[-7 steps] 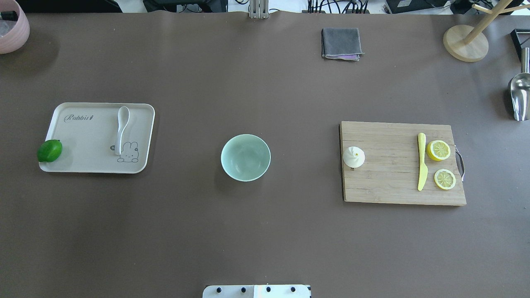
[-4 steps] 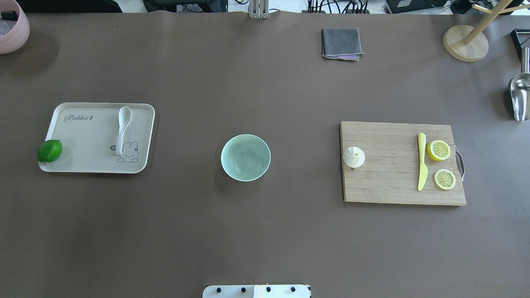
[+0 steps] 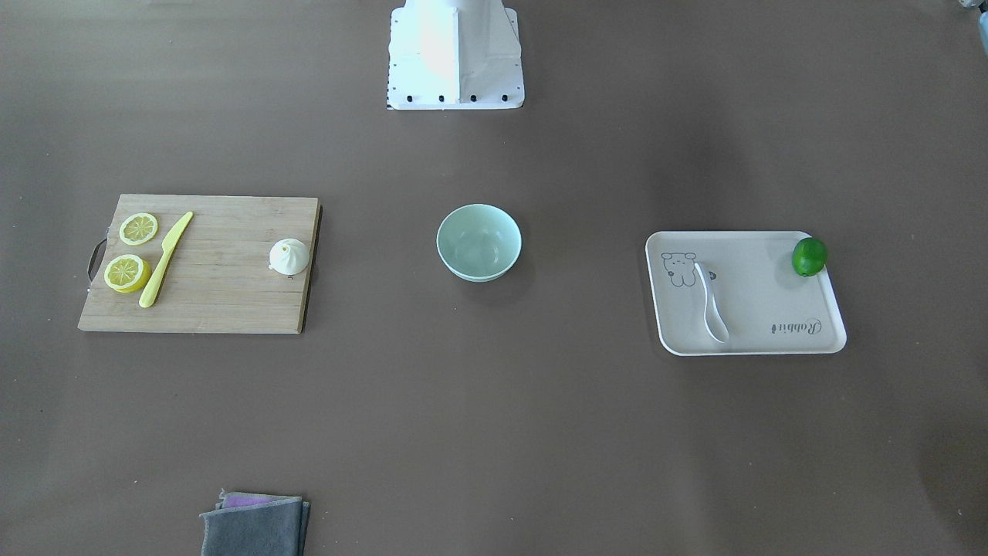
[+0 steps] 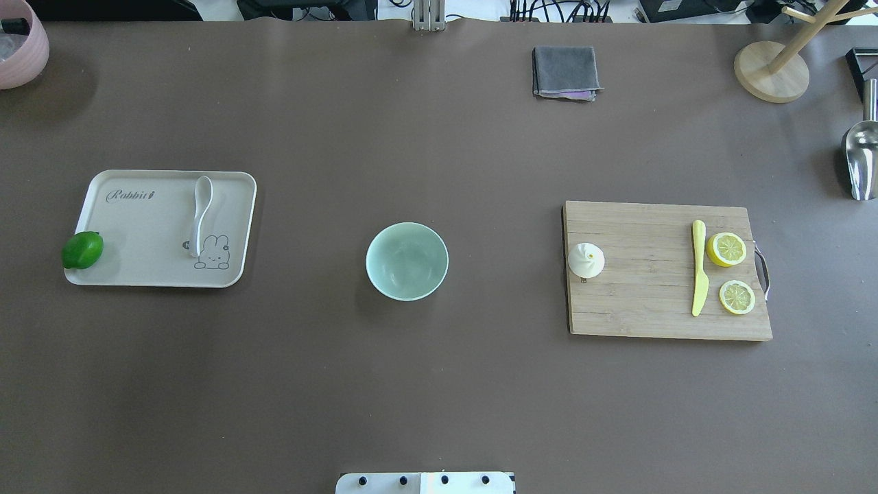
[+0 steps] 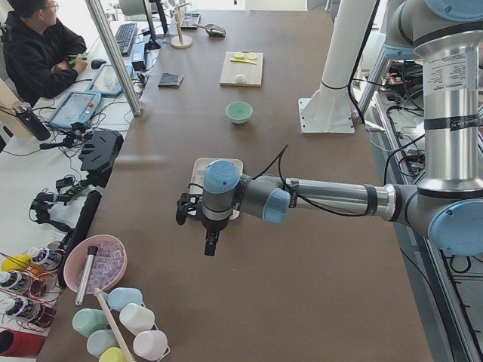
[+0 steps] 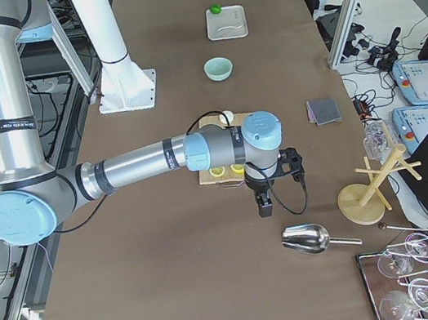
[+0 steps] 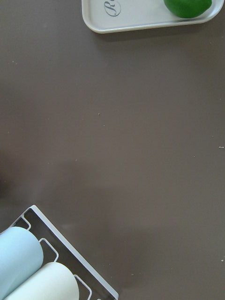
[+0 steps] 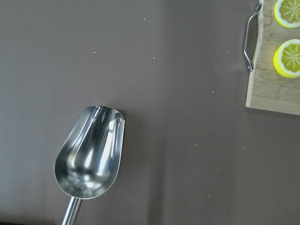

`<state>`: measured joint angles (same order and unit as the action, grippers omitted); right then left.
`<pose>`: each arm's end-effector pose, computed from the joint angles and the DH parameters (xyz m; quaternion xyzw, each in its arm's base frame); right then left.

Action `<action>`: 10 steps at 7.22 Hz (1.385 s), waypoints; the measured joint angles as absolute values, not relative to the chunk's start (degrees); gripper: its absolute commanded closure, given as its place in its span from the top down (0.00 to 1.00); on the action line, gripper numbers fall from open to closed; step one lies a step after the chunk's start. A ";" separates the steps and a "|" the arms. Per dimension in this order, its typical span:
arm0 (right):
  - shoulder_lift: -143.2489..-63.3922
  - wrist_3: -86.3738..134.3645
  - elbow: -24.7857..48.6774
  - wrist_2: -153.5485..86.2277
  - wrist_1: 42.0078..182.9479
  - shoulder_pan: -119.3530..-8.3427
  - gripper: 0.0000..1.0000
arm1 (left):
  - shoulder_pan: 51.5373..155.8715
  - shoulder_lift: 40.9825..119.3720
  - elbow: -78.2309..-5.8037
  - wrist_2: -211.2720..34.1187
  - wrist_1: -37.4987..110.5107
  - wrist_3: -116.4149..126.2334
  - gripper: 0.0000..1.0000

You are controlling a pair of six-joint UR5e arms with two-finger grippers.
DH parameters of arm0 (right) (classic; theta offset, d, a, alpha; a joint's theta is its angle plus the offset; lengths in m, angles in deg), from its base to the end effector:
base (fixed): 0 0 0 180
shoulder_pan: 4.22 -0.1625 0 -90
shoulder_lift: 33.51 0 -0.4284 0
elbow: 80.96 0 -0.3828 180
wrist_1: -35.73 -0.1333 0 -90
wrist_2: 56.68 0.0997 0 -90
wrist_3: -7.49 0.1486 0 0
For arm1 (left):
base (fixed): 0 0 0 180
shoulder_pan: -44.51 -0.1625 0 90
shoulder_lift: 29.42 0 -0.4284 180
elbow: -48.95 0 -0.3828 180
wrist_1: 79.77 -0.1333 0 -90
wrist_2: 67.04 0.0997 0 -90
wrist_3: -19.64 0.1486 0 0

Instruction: Put spoon and bun in bowl

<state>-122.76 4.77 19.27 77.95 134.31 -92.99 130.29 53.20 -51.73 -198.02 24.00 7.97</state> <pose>0.0185 -0.4859 0.6194 0.0243 -0.3793 -0.0398 0.9241 -0.0022 -0.4568 0.6433 0.0898 0.3621 -0.0083 0.9278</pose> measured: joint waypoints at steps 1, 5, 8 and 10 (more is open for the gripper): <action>-122.78 4.77 19.33 77.95 134.32 -92.99 1.00 | 130.29 53.20 -51.82 -198.09 24.01 7.94 0.98; -120.38 4.72 19.73 77.04 134.13 -91.78 1.00 | 129.65 54.78 -54.82 -198.53 24.00 7.81 0.98; -118.64 4.81 20.55 77.11 133.40 -91.02 1.00 | 123.58 60.53 -55.59 -198.54 24.15 1.74 0.98; -119.46 4.85 20.45 79.23 132.54 -90.95 1.00 | 118.04 64.72 -55.43 -197.41 24.07 -3.20 0.98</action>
